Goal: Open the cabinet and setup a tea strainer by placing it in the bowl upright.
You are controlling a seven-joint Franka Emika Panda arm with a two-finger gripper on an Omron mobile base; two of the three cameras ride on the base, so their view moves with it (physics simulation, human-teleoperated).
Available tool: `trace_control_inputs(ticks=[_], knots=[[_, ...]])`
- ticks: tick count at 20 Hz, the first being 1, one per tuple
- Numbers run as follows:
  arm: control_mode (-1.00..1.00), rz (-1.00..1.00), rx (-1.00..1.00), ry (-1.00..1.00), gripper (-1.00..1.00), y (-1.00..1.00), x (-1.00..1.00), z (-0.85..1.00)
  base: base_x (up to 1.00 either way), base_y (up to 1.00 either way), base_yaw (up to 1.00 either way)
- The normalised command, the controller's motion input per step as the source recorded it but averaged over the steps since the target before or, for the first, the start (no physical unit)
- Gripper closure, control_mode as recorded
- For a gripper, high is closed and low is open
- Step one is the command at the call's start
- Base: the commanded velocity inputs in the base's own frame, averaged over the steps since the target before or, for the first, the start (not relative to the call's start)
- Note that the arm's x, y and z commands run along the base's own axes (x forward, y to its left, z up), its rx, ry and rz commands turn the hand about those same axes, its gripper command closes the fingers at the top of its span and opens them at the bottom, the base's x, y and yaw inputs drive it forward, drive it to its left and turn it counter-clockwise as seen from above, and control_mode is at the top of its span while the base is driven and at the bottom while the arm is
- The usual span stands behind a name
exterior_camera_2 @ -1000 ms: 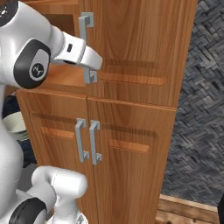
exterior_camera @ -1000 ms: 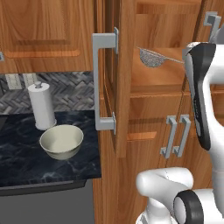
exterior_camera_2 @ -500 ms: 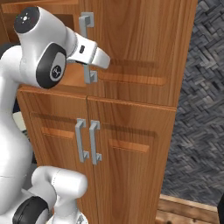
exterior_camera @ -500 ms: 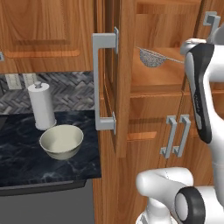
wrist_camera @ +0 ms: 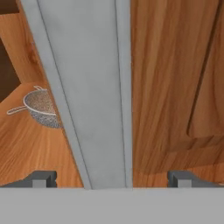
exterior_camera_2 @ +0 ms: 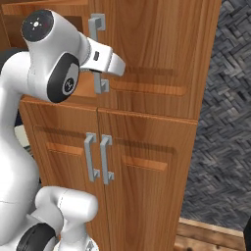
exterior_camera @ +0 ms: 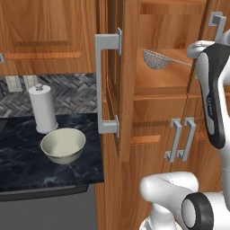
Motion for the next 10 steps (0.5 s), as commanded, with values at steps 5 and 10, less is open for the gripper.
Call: trace_control_inputs(ticks=[5,10], knots=[[-1.00,0.04,0.00,0.00,1.00,0.00,0.05,0.00,0.00,0.00,0.00],[-1.00,0.01,0.00,0.00,1.00,0.00,0.10,0.00,0.00,0.00,0.00]])
